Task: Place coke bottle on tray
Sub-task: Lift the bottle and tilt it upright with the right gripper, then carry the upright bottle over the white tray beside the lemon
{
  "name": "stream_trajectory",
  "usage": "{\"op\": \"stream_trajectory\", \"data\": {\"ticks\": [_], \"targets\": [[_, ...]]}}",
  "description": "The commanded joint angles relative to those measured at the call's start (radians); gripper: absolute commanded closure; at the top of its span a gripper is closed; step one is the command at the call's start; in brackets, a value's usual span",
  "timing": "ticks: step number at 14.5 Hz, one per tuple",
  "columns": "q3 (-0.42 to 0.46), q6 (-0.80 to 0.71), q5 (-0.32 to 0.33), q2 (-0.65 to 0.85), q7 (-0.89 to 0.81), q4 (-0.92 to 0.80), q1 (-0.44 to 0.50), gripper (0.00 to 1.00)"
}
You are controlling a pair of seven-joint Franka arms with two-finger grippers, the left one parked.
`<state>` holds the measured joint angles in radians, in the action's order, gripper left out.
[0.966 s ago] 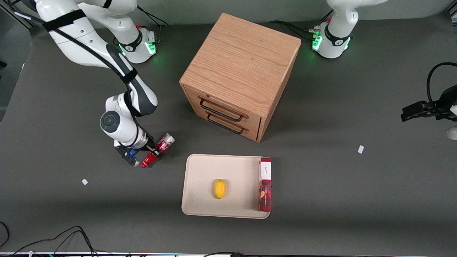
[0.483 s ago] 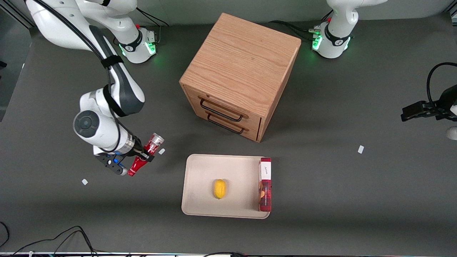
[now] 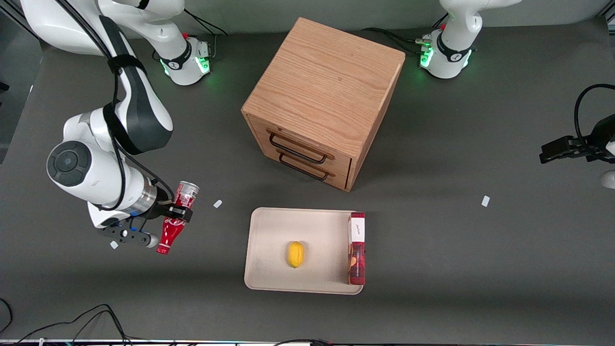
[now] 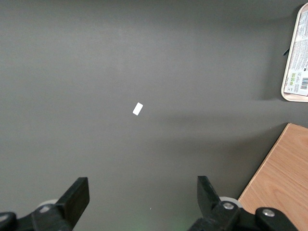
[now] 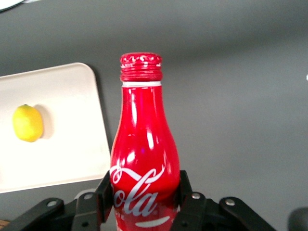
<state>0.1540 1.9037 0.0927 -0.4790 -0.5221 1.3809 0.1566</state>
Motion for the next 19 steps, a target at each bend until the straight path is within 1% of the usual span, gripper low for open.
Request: {"op": "stream_trajectory", "data": {"ticks": [1, 3, 5, 7, 9, 11, 15, 16, 19], "targets": [[-0.002, -0.046, 0.059, -0.175, 0.063, -0.262, 0.092, 1.00], [-0.002, -0.028, 0.058, -0.291, 0.175, -0.397, 0.112, 1.00], [-0.002, 0.073, 0.055, -0.364, 0.220, -0.413, 0.135, 1.00], [-0.002, 0.173, 0.055, -0.452, 0.214, -0.413, 0.156, 1.00], [-0.002, 0.239, 0.045, -0.509, 0.205, -0.410, 0.158, 1.00], [-0.002, 0.274, 0.024, -0.550, 0.185, -0.408, 0.159, 1.00], [-0.001, 0.296, 0.006, -0.599, 0.134, -0.408, 0.161, 0.99], [0.002, 0.296, -0.005, -0.604, 0.126, -0.408, 0.169, 0.97], [0.004, 0.296, -0.018, -0.613, 0.105, -0.402, 0.172, 0.80]]}}
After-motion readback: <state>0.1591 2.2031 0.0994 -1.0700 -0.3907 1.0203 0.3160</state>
